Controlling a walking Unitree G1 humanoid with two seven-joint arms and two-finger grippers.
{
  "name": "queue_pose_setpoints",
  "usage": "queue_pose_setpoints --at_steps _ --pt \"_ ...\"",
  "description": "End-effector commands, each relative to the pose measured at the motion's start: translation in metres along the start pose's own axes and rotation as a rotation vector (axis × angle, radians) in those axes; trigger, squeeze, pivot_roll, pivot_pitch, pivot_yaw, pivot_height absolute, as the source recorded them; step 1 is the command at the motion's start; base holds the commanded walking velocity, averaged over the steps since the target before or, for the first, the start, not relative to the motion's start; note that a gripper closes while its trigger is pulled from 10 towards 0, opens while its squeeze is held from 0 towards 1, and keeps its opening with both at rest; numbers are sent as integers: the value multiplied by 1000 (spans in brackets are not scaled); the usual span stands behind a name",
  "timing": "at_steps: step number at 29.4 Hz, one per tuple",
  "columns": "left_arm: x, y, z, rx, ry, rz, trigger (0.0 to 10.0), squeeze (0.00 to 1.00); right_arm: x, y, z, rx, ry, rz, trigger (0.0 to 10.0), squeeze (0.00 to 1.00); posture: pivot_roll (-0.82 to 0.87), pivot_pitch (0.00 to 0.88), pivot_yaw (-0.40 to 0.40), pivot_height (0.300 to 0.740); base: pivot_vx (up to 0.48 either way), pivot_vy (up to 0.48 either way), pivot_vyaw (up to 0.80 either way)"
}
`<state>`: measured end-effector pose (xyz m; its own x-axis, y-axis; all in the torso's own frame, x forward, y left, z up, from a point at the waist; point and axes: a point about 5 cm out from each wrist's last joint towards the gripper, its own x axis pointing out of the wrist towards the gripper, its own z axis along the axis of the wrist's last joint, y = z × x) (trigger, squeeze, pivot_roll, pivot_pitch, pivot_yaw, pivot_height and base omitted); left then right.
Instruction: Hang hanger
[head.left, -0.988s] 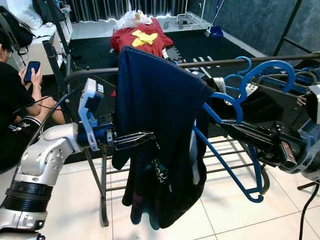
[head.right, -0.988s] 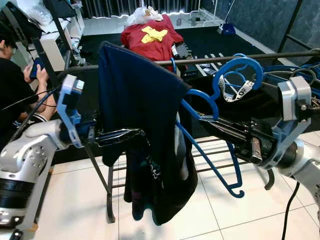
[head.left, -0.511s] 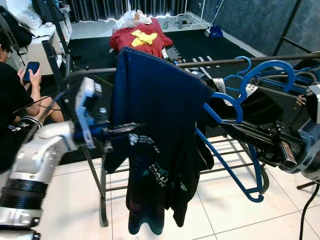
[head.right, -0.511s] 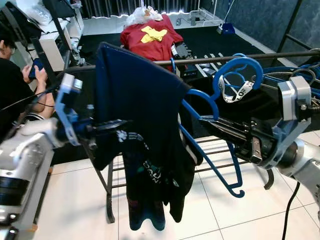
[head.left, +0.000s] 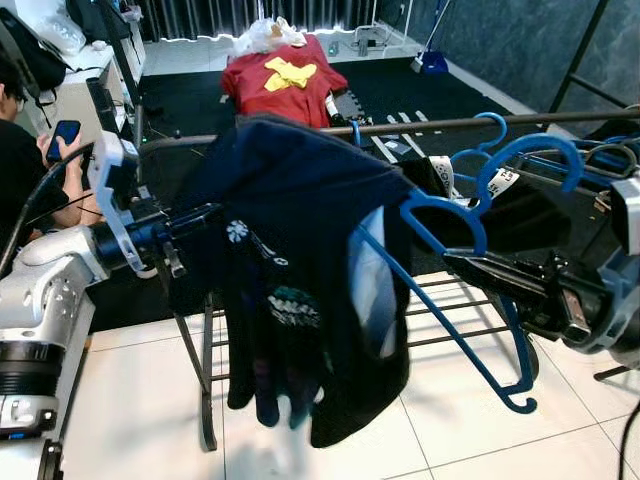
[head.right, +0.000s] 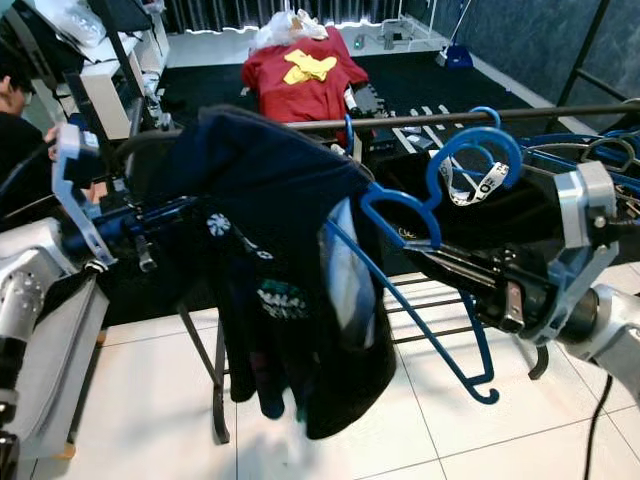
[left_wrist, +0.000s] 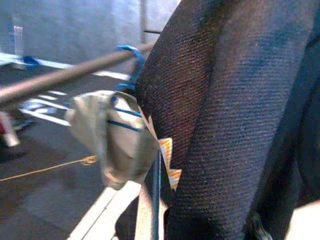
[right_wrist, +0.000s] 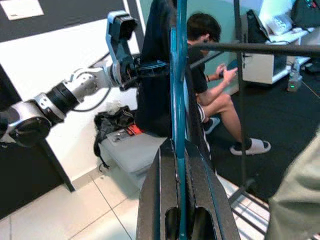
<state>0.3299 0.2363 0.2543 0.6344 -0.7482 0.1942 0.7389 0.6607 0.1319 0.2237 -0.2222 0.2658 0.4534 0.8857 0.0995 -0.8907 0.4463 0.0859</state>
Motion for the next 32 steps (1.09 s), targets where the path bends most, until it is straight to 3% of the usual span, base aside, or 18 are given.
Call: queue_pose_setpoints --at_steps 1,4,7,11,15,16,21,24,25,28,29,32 --pt "-8 9 6 30 1 55 0 0 -1 0 -2 -4 21 -14 0 0 -31 55 -14 740 0 0 0" --pt "-12 20 9 52 -2 154 0 0 -6 -8 -29 31 193 -93 0 0 -30 55 -15 740 0 0 0" --pt "-16 33 3 72 27 310 0 0 -12 -11 -73 96 444 -152 0 0 -28 55 -16 740 0 0 0" --pt "-15 36 -2 53 18 377 0 0 -15 -7 -92 124 537 -154 0 0 -28 55 -16 740 0 0 0" --pt "3 14 -19 -64 -44 311 0 0 -13 -5 -119 187 571 -171 0 0 -28 52 -15 740 0 0 0" --pt "3 14 -19 -64 -44 311 0 0 -13 -5 -119 187 571 -171 0 0 -28 52 -15 740 0 0 0" --pt "20 -15 -37 -146 -59 201 0 0 -10 -2 -141 230 576 -184 0 0 -25 51 -11 740 0 0 0" --pt "25 -23 -39 -172 -70 179 0 0 -11 1 -148 233 601 -174 0 0 -25 51 -11 740 0 0 0" --pt "25 -25 -43 -175 -53 175 0 0 -17 2 -159 218 679 -187 0 0 -26 47 -7 740 0 0 0" --pt "15 -24 -59 -168 26 220 0 0 -26 1 -177 202 756 -258 0 0 -27 47 -6 740 0 0 0" --pt "-5 -15 -82 -161 132 357 0 0 -34 8 -194 220 825 -291 7020 0 -24 52 -6 740 0 0 0" --pt "-12 -13 -89 -160 166 408 0 0 -37 11 -200 227 848 -293 7020 0 -24 52 -6 740 0 0 0"
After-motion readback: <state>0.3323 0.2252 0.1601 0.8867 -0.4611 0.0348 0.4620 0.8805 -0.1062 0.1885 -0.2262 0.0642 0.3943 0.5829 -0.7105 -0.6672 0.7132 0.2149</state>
